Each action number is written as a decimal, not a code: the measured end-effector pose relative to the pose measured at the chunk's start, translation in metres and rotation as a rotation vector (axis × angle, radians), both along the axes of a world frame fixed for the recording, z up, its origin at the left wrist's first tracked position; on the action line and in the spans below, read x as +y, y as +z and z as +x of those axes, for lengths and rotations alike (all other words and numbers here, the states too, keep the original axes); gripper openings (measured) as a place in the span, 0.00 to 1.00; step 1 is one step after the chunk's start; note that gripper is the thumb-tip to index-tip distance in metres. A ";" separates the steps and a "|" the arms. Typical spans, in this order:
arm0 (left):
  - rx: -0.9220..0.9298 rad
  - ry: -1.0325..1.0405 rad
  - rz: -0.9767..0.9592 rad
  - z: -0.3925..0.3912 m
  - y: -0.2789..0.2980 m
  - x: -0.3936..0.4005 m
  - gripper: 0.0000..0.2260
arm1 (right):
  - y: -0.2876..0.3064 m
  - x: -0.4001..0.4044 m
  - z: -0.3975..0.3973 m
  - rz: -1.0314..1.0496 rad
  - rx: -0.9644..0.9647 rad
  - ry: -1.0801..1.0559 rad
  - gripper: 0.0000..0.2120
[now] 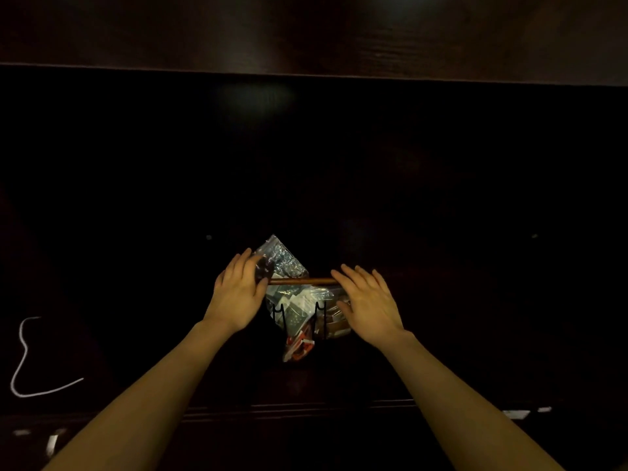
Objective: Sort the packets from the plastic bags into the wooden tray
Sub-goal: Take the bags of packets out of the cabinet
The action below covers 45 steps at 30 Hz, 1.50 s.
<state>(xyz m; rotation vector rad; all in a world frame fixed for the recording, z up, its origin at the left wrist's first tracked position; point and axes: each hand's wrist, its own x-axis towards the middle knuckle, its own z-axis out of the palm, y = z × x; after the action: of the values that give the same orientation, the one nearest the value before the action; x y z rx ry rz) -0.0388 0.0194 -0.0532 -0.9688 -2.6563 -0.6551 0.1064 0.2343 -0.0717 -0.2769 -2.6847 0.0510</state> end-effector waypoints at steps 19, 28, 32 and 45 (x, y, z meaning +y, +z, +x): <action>-0.308 -0.045 0.455 -0.036 0.016 0.034 0.11 | -0.007 -0.001 -0.003 0.031 -0.045 -0.028 0.33; -0.020 -0.156 0.617 0.003 0.053 0.031 0.11 | -0.008 -0.003 -0.002 0.057 -0.043 -0.047 0.35; 0.004 -0.138 0.706 0.006 0.046 0.019 0.10 | -0.006 -0.004 -0.003 0.064 -0.057 -0.053 0.36; -0.294 -0.314 0.698 0.029 0.090 0.000 0.12 | 0.000 -0.006 -0.002 0.040 -0.069 -0.050 0.36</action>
<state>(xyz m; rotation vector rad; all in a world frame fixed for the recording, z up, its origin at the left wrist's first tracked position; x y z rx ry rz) -0.0099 0.0199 0.0365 -1.1219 -2.1946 -1.7563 0.1040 0.2286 -0.0720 -0.3384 -2.7424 -0.0276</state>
